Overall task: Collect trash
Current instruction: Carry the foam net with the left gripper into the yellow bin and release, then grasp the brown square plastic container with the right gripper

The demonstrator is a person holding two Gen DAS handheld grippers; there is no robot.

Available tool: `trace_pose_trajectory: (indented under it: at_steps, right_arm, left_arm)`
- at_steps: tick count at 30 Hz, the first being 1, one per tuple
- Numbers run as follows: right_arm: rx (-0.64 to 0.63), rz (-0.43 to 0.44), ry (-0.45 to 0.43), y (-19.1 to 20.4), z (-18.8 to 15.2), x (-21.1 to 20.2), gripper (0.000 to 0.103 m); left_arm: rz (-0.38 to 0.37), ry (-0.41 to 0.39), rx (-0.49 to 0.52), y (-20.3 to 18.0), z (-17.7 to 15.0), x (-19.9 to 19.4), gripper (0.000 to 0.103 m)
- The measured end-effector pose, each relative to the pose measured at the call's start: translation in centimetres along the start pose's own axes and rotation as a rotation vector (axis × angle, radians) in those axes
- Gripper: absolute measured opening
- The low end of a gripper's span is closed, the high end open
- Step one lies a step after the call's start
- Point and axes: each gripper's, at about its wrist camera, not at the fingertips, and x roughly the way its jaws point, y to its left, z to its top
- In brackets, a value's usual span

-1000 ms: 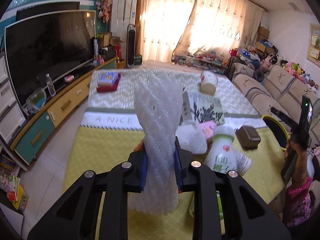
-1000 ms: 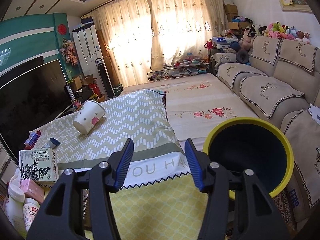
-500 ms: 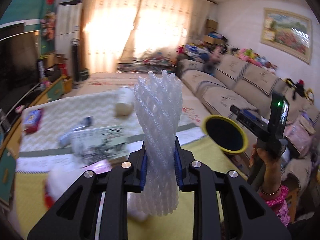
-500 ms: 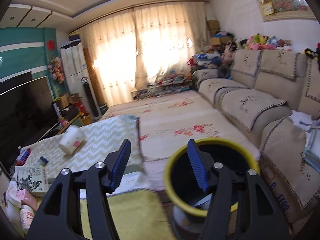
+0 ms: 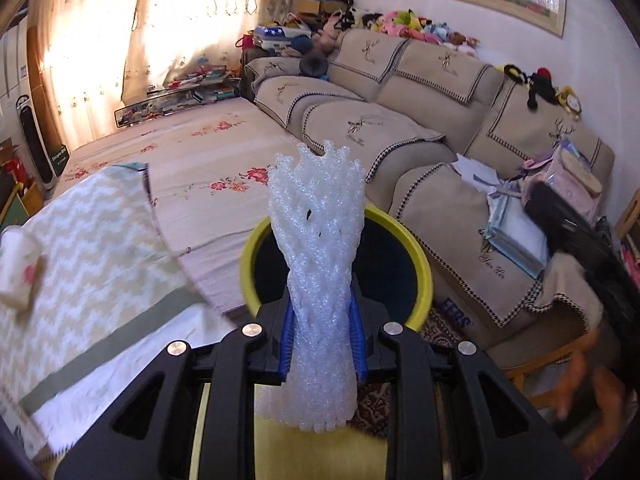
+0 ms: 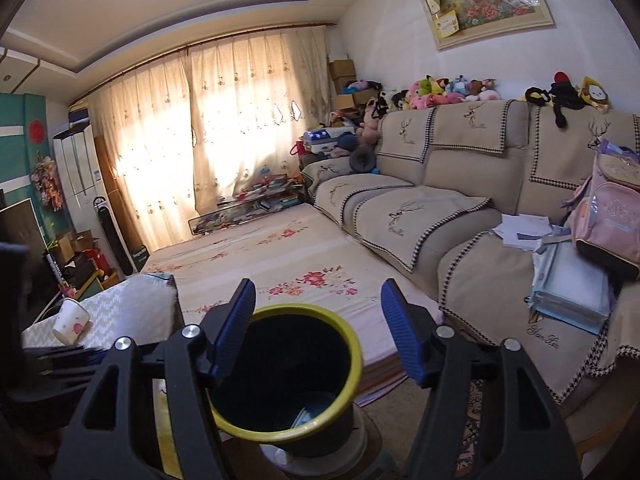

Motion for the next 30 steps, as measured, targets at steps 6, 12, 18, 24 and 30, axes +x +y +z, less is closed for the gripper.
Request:
trace_pose_trajectory:
  at_steps: [6, 12, 18, 24, 30]
  right_arm:
    - [0.002, -0.026, 0.01, -1.1, -0.2, 0.5, 0.064]
    - [-0.001, -0.034, 0.019, -1.1, -0.2, 0.9, 0.065]
    - [-0.006, -0.007, 0.048, -0.3, -0.6, 1.3, 0.067]
    - [-0.073, 0.074, 0.127, 3.6, -2.1, 2.1, 0.067]
    - [-0.172, 0.294, 0.237, 10.6, -4.6, 1.7, 0.067]
  left_arm:
    - [0.046, 0.015, 0.005, -1.0, 3.3, 7.6, 0.06]
    - [0.068, 0.007, -0.025, 0.3, 4.3, 9.7, 0.079]
    - [0.1, -0.055, -0.056, 1.2, 2.7, 2.3, 0.086]
    - [0.156, -0.168, -0.106, 3.5, -1.7, -9.0, 0.092]
    - [0.21, -0.209, -0.176, 7.5, -7.9, -18.2, 0.096]
